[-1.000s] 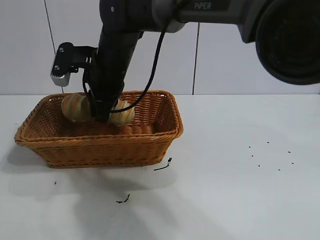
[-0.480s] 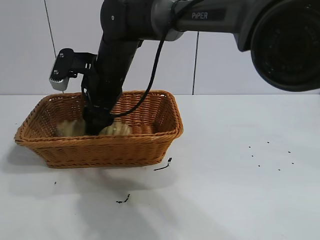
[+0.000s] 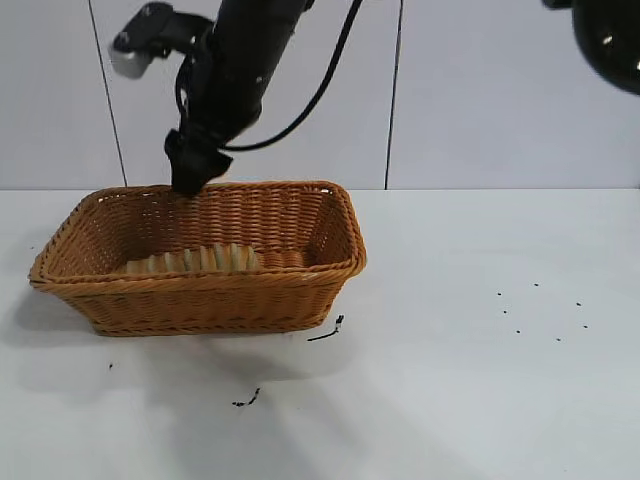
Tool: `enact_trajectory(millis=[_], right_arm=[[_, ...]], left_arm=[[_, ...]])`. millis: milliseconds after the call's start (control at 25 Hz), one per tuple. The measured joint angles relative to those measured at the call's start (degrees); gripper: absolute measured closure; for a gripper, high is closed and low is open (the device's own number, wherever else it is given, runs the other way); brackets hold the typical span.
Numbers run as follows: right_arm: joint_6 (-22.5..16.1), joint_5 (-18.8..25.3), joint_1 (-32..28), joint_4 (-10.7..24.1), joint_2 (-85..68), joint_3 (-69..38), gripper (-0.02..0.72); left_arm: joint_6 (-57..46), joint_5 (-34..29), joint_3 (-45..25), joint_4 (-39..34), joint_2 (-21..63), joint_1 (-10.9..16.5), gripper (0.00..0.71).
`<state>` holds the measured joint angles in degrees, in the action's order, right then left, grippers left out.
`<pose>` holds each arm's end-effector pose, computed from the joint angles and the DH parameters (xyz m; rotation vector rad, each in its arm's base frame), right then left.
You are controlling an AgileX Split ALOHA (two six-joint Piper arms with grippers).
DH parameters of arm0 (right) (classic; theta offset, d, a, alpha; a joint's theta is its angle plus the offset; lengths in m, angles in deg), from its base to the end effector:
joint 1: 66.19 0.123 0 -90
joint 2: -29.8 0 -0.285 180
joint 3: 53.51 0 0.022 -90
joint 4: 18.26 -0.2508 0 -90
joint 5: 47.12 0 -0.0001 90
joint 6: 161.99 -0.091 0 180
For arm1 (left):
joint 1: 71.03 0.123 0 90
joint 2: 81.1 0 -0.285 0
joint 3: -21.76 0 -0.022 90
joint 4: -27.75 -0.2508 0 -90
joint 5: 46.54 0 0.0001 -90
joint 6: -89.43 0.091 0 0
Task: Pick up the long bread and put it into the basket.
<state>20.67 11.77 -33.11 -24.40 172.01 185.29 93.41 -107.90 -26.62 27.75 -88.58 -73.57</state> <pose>0.4373 0.2948 0.2767 -0.7419 2.3996 0.3592 -0.0065 0.0003 0.2774 0.1163 2.0426 0.0157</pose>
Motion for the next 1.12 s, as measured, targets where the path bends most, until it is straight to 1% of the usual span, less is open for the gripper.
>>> enact_trajectory(millis=[40, 120, 320, 440, 600, 760, 920, 1000, 1120], right_arm=[[-2.0, 0.1, -0.8, 0.5, 0.0, 0.0, 0.094], [-3.9, 1.0, -2.8, 1.6, 0.0, 0.0, 0.094], [-4.9, 3.7, -9.9, 6.1, 0.0, 0.0, 0.094], [-5.0, 5.0, -15.3, 7.4, 0.0, 0.0, 0.094], [-5.1, 6.5, -22.4, 8.0, 0.0, 0.0, 0.094], [-5.1, 7.6, -27.8, 8.0, 0.0, 0.0, 0.094], [-5.2, 9.6, -31.2, 7.9, 0.0, 0.0, 0.094], [-5.1, 10.6, -31.8, 7.8, 0.0, 0.0, 0.094], [-5.0, 10.6, -31.8, 7.5, -0.1, 0.0, 0.094]], left_arm=[[0.0, 0.0, 0.0, 0.0, 0.0, 0.0, 0.014], [0.0, 0.0, 0.0, 0.0, 0.0, 0.0, 0.014], [0.0, 0.0, 0.0, 0.0, 0.0, 0.0, 0.014], [0.0, 0.0, 0.0, 0.0, 0.0, 0.0, 0.014], [0.0, 0.0, 0.0, 0.0, 0.0, 0.0, 0.014], [0.0, 0.0, 0.0, 0.0, 0.0, 0.0, 0.014], [0.0, 0.0, 0.0, 0.0, 0.0, 0.0, 0.014], [0.0, 0.0, 0.0, 0.0, 0.0, 0.0, 0.014], [0.0, 0.0, 0.0, 0.0, 0.0, 0.0, 0.014]])
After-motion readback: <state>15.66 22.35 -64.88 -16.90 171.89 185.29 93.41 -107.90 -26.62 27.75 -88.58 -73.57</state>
